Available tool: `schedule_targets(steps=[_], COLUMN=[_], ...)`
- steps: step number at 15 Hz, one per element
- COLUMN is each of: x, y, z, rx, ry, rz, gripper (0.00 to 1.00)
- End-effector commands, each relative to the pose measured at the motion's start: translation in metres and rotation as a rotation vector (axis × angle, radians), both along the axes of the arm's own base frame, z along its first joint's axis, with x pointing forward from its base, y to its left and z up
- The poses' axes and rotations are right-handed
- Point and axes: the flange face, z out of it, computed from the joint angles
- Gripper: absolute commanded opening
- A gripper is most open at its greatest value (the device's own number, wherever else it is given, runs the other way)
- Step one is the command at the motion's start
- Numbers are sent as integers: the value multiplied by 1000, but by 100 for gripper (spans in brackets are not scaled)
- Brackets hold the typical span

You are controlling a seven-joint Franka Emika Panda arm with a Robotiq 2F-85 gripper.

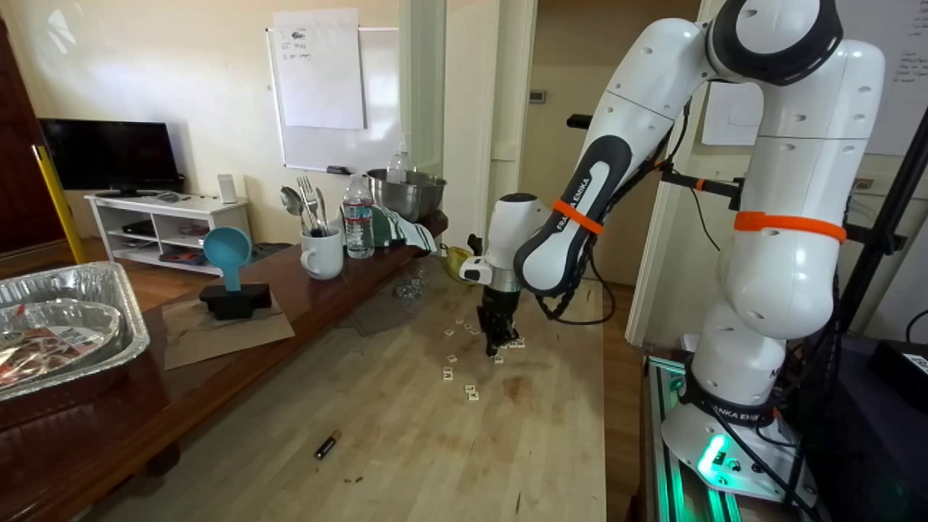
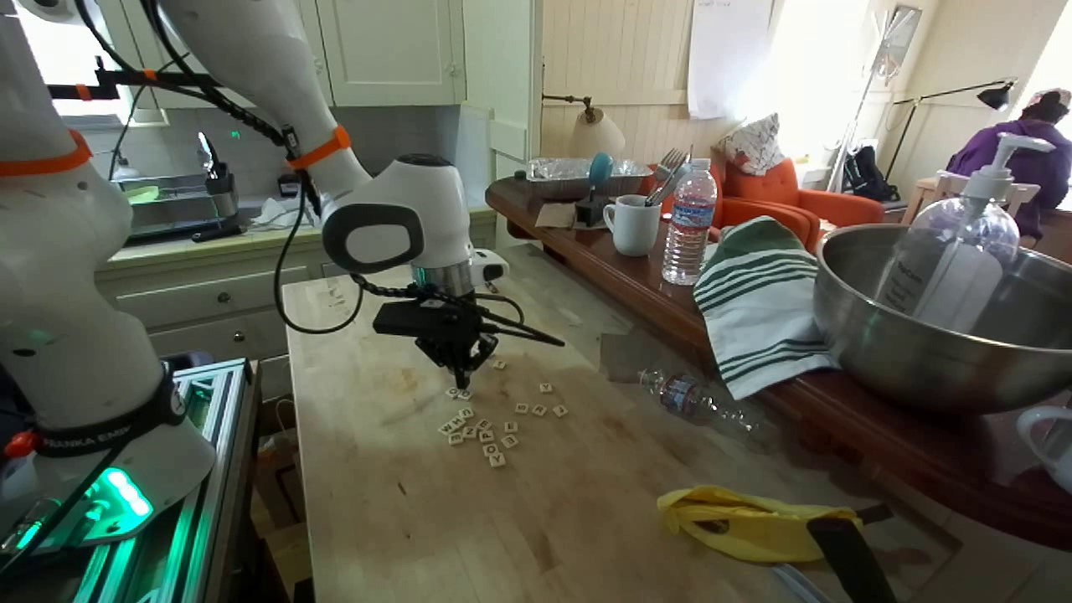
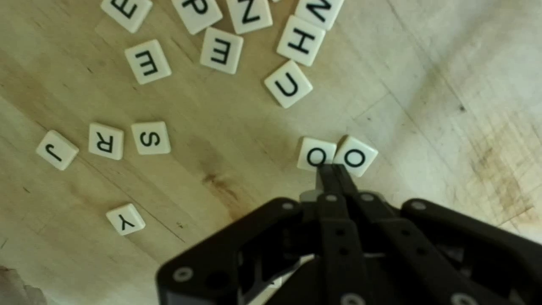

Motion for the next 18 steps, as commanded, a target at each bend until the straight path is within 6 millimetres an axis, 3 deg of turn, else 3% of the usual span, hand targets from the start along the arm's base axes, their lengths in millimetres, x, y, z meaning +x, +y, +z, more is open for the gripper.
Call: schedule_targets(steps=[1,8,18], x=[-4,-5,-7], y=[0,2,0], z=[0,-6,-12], rx=[-15,-31,-8], ry=[31,55,49], rz=[68,135,-54], gripper=[0,0,0])
